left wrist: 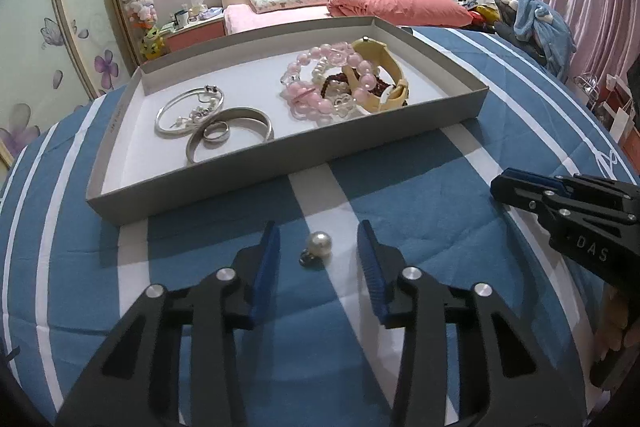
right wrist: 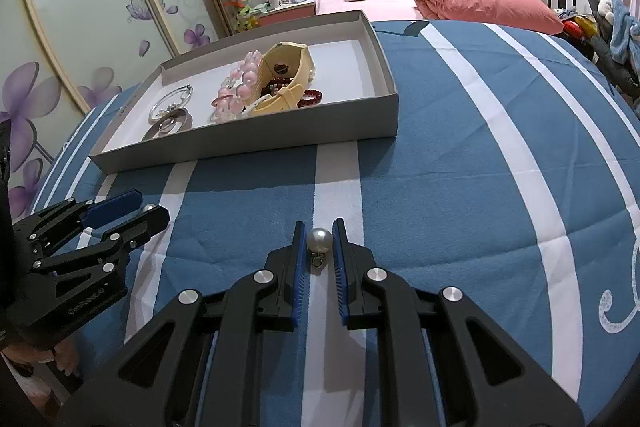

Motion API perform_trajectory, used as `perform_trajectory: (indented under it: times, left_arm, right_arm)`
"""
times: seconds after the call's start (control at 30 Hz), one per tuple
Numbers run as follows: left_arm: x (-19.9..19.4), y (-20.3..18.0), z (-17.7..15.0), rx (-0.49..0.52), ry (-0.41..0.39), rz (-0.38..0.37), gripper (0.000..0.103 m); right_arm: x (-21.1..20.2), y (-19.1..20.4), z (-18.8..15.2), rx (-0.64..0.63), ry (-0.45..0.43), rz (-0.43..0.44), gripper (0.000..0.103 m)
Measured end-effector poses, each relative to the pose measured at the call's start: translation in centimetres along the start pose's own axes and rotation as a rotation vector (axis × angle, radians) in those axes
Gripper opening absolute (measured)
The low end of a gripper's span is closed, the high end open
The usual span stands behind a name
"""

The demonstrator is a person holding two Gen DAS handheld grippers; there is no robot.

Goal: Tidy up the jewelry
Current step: 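Grasp a pearl stud earring with the right tool while the left tool grasps another pearl stud, then carry both pearl studs over the gray tray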

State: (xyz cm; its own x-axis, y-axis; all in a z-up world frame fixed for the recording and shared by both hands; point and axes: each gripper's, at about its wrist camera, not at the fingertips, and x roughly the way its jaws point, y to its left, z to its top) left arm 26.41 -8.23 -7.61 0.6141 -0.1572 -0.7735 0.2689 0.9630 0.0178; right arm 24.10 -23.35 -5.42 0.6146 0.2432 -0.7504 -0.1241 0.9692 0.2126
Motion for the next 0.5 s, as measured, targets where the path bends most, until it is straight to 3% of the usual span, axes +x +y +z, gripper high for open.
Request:
perform_trajectory:
  times: [0.2, 0.5]
  left_arm:
    - [0.32, -0.07, 0.11, -0.004, 0.011, -0.001, 0.015]
    - [0.28, 0.25, 0.09, -0.024, 0.009, -0.012, 0.015]
  right_arm:
    - [0.02, 0.01, 0.01, 0.000, 0.000, 0.000, 0.014]
    - [0.01, 0.00, 0.02, 0.000, 0.000, -0.001, 0.014]
